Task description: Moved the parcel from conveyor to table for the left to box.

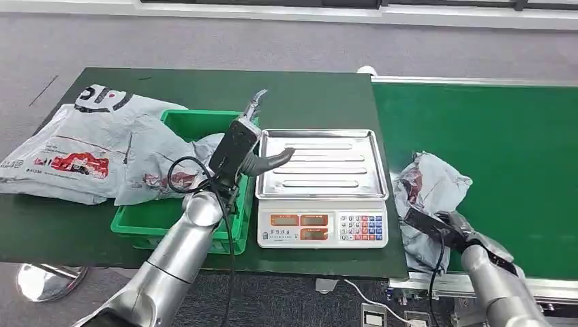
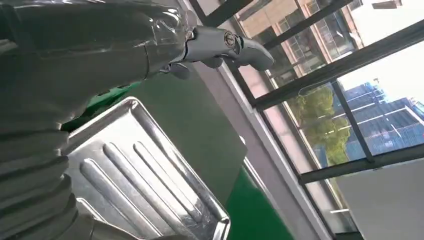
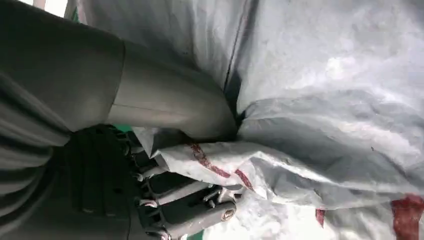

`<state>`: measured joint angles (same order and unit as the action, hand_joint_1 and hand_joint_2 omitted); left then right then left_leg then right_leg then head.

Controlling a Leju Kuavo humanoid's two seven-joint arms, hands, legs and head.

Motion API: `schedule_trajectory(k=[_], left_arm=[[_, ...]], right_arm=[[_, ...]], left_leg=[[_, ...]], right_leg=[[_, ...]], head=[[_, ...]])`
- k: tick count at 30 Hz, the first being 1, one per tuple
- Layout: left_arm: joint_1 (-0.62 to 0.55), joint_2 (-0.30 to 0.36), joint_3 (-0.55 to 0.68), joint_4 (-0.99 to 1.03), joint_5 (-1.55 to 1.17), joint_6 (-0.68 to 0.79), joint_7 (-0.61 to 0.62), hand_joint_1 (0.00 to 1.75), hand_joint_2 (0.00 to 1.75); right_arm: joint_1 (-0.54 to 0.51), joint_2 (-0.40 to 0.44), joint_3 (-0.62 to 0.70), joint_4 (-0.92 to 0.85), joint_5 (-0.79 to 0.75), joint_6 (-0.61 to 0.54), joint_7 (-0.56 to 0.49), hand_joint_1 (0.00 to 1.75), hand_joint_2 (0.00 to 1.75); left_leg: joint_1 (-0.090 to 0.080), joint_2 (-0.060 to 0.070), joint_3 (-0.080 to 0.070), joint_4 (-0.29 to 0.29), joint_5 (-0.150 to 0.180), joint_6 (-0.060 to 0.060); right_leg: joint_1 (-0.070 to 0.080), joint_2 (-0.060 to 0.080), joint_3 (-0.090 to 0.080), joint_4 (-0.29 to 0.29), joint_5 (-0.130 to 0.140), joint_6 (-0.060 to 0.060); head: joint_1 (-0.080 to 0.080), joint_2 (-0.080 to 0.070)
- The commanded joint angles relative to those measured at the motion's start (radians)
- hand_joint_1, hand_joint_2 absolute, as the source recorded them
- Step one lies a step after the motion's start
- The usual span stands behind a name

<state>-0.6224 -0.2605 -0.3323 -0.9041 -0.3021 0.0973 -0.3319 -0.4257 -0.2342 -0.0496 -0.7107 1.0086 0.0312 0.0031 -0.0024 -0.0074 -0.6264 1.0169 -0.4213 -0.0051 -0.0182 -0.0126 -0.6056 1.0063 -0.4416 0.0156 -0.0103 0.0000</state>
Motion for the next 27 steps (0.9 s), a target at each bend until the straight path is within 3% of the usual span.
schedule_trajectory(k=[1,5,15,20,23,27], left_arm=[[0.047,0.051,0.025,-0.03,-0.001,0.029,-0.01,0.0,1.75],[0.006,0.032,0.016,0.021,-0.003,0.06,-0.023,0.0,1.75],[0.0,0.031,0.01,0.036,0.001,0.069,-0.031,0.0,1.75],[-0.01,0.03,0.008,0.049,0.001,0.073,-0.032,0.0,1.75],[-0.025,0.032,0.009,0.066,0.005,0.071,-0.035,0.0,1.75],[-0.03,0.04,0.006,0.068,0.011,0.065,-0.038,0.0,1.75]], right_arm=[[0.189,0.088,-0.134,-0.695,-0.185,-0.306,-0.032,1.75,1.75],[0.187,0.136,-0.089,-0.813,-0.252,-0.477,-0.155,1.75,1.75],[0.185,0.133,-0.065,-0.791,-0.257,-0.52,-0.16,1.75,1.75],[0.239,0.14,-0.044,-0.882,-0.296,-0.59,-0.201,1.75,1.75],[0.254,0.111,-0.006,-0.884,-0.419,-0.515,-0.218,1.75,1.75],[0.207,0.12,0.037,-0.798,-0.429,-0.472,-0.215,1.75,1.75]], left_leg=[[-0.002,0.004,0.001,-0.002,-0.001,-0.001],[0.0,0.004,0.001,0.0,-0.002,-0.002],[0.0,0.002,0.0,-0.001,-0.001,-0.001],[0.0,0.002,0.0,-0.001,-0.001,-0.001],[0.0,0.0,-0.001,-0.001,-0.001,-0.001],[0.001,0.005,0.0,-0.001,-0.001,-0.001]], right_leg=[[-0.002,0.004,-0.001,0.0,0.0,-0.001],[0.0,0.004,0.0,0.0,-0.001,-0.002],[0.0,0.002,-0.001,-0.001,-0.001,-0.002],[0.0,0.002,-0.001,-0.001,-0.001,-0.002],[0.0,0.001,-0.002,0.0,-0.002,-0.002],[0.001,0.005,-0.001,-0.001,-0.001,-0.002]], head=[[0.0,0.0],[0.0,0.0],[0.0,0.0],[0.0,0.0],[0.0,0.0],[0.0,0.0]])
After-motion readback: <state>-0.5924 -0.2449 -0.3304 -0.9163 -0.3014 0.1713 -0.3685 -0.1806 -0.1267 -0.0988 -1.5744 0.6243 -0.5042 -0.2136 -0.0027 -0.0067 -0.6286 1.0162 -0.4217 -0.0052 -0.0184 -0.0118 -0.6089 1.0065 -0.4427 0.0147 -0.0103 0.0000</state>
